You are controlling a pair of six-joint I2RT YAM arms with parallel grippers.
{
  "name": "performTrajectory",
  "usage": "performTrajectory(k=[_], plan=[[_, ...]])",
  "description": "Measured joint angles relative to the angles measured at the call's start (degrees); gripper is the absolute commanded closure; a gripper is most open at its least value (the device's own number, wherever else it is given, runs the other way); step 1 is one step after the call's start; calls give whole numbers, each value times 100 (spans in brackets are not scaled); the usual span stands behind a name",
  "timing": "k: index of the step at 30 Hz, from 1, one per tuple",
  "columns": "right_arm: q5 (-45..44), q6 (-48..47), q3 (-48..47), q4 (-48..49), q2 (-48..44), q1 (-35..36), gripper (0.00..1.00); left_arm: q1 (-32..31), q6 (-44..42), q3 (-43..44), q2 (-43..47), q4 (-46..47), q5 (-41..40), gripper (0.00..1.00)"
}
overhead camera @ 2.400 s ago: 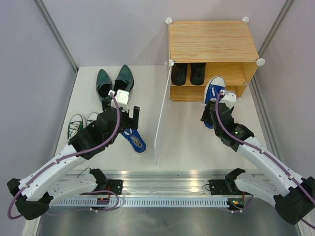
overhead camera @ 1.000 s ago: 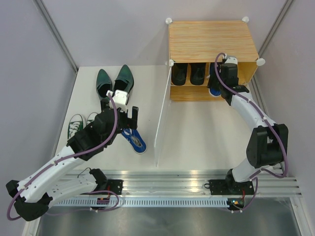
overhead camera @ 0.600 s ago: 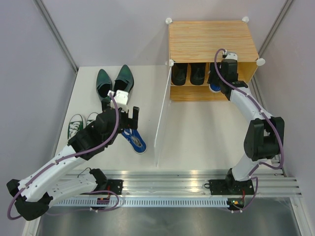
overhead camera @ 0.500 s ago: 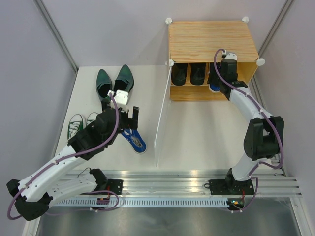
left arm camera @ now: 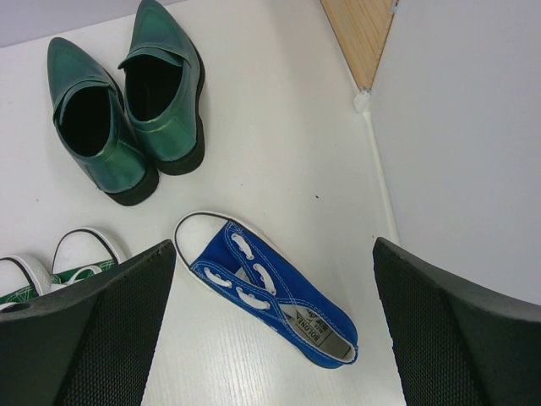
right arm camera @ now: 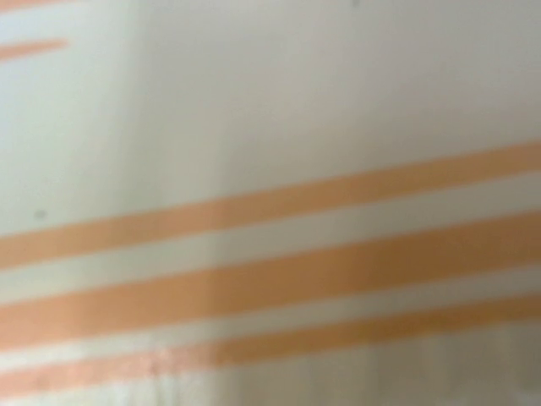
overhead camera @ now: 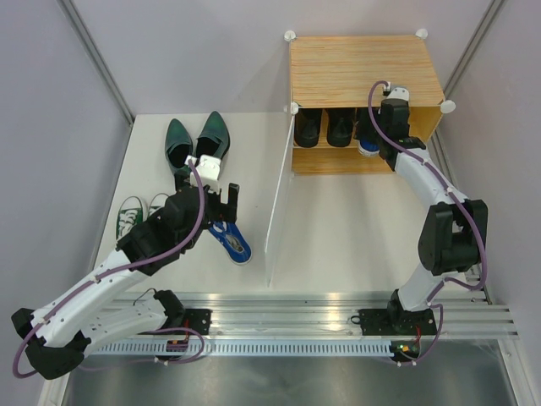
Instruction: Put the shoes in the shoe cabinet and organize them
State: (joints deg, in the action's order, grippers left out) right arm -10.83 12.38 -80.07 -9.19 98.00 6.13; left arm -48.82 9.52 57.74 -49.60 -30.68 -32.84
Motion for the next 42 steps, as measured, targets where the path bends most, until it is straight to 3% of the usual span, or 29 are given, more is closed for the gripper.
performTrajectory(k=[13,26,29,33,36,42], plan=[[57,17,133,-96,-153,0,13,0,-2,0,0,0,37,0],[374,160,638,74,-1268,-2,14,0,-2,0,0,0,44,0],[420,197,850,105,-1416,-2,20,0,-2,0,0,0,44,0],[501,273,1298,76,-1735,-2,45,0,-2,0,0,0,44,0],[544,374,1657,63,-2072,-2,56,0,-2,0,0,0,46,0],[649,538,1980,85,-2352,-2,64,0,-2,0,-20,2,46,0]])
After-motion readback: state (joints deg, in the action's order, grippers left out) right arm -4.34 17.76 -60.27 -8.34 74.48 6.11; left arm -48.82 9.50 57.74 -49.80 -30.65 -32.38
